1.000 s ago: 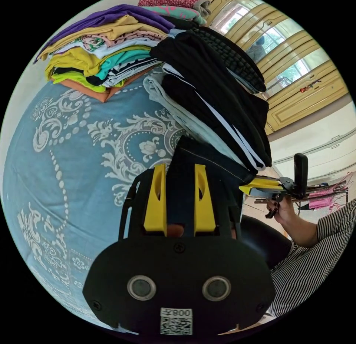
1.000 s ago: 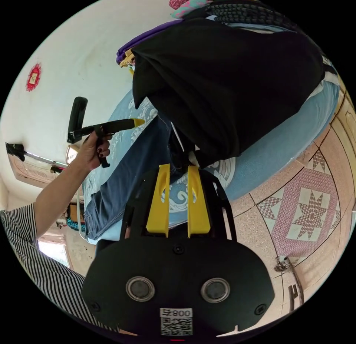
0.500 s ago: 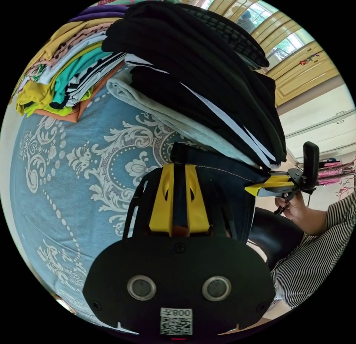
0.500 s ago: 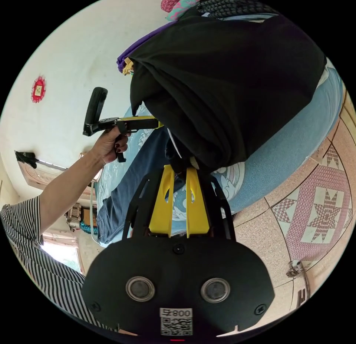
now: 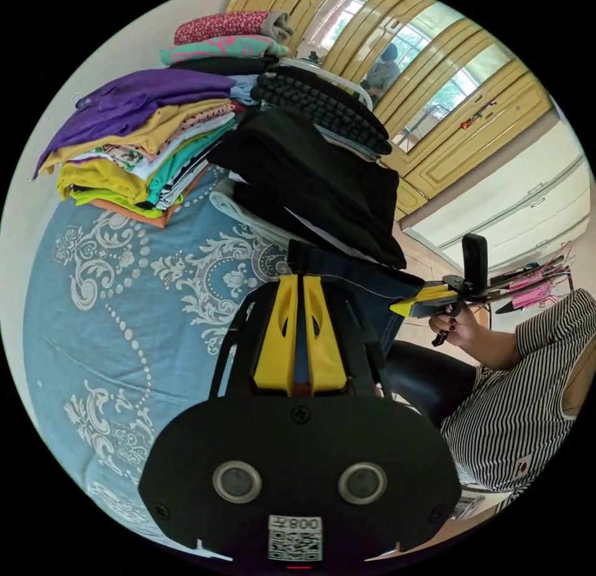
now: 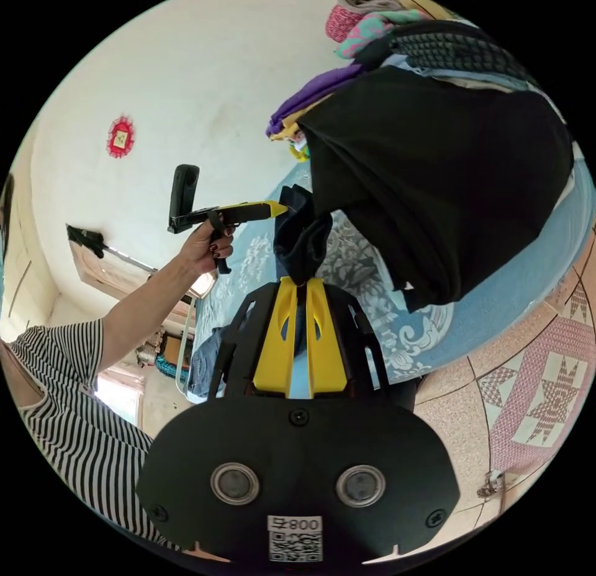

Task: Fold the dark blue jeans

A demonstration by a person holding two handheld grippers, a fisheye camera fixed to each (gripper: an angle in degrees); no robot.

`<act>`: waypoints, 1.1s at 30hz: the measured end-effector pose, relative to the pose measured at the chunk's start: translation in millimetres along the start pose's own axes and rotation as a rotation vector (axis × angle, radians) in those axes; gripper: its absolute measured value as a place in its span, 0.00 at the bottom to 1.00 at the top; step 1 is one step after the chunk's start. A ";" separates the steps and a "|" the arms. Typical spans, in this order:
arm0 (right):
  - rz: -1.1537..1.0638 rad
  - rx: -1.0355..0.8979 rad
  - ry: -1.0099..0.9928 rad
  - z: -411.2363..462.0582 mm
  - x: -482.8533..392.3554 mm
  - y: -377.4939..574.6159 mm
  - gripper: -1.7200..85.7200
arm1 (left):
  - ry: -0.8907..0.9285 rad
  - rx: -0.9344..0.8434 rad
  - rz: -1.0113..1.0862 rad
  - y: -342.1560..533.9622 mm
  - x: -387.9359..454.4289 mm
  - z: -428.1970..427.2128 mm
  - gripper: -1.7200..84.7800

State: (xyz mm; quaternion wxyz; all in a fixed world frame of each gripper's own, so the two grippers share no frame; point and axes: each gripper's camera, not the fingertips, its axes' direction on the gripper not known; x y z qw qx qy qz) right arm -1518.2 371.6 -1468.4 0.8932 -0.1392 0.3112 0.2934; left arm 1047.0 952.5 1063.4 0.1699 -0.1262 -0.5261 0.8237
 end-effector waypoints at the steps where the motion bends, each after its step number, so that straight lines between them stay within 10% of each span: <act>1: -0.029 0.010 -0.024 -0.8 -13.1 0.5 0.05 | 0.003 0.014 0.001 7.7 0.1 -8.0 0.04; 15: -0.495 -0.238 -0.223 114.2 -237.0 21.0 0.05 | -0.025 0.227 -0.153 325.2 -31.2 -145.8 0.03; 33: -0.741 -0.872 -0.128 405.5 -401.8 99.1 0.07 | -0.018 0.380 -0.751 740.5 -84.5 -102.8 0.02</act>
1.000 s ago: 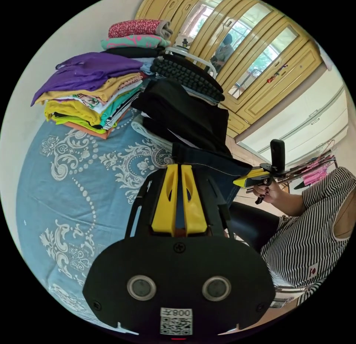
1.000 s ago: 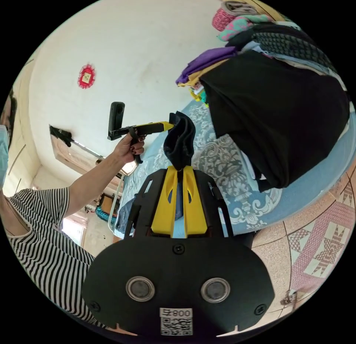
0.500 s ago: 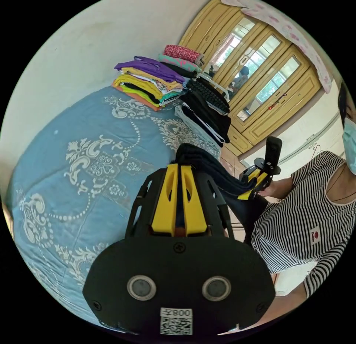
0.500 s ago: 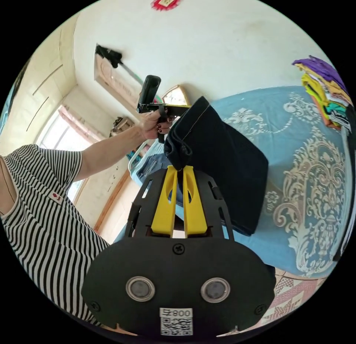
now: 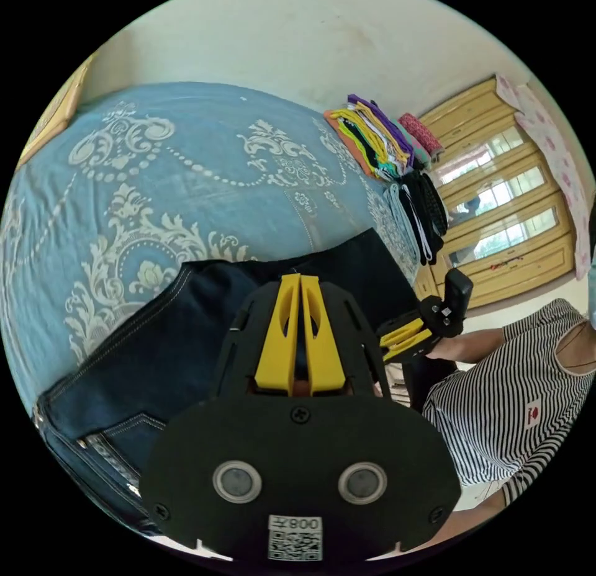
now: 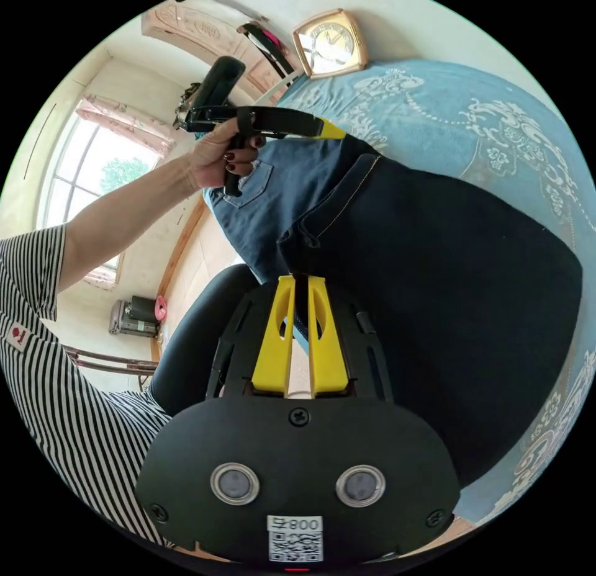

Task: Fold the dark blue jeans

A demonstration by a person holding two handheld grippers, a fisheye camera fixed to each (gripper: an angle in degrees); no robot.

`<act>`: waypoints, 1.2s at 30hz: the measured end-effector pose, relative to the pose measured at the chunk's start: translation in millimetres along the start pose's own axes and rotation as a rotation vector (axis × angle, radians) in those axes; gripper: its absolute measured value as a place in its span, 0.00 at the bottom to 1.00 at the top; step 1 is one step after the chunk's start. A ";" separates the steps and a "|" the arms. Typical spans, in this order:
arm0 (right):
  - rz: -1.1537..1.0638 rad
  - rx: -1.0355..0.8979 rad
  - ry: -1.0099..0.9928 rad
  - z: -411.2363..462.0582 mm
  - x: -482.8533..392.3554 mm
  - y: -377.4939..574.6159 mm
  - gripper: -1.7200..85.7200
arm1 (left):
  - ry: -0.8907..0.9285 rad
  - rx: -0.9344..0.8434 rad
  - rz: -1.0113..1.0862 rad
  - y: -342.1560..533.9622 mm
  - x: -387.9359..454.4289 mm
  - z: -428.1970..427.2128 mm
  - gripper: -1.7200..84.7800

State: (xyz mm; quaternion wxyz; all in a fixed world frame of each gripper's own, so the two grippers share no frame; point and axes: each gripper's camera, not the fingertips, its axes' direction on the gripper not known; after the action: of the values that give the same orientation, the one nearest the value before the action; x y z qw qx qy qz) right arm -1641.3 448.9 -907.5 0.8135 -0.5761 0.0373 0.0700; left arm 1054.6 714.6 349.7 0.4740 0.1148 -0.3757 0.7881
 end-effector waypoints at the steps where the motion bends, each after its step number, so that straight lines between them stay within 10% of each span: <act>1: 0.013 -0.028 -0.014 8.5 0.8 -8.9 0.07 | 0.020 0.024 -0.013 8.5 -4.5 -2.8 0.02; 36: 0.254 0.122 0.224 -69.6 47.5 -25.1 0.02 | -0.157 -0.222 0.072 236.0 59.0 46.4 0.02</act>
State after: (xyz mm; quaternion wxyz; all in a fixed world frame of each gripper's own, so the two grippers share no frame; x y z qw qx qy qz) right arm -1589.1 378.4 -914.1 0.8223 -0.5207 0.2042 0.1053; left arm 819.0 657.7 299.4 0.4244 0.1096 -0.5004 0.7467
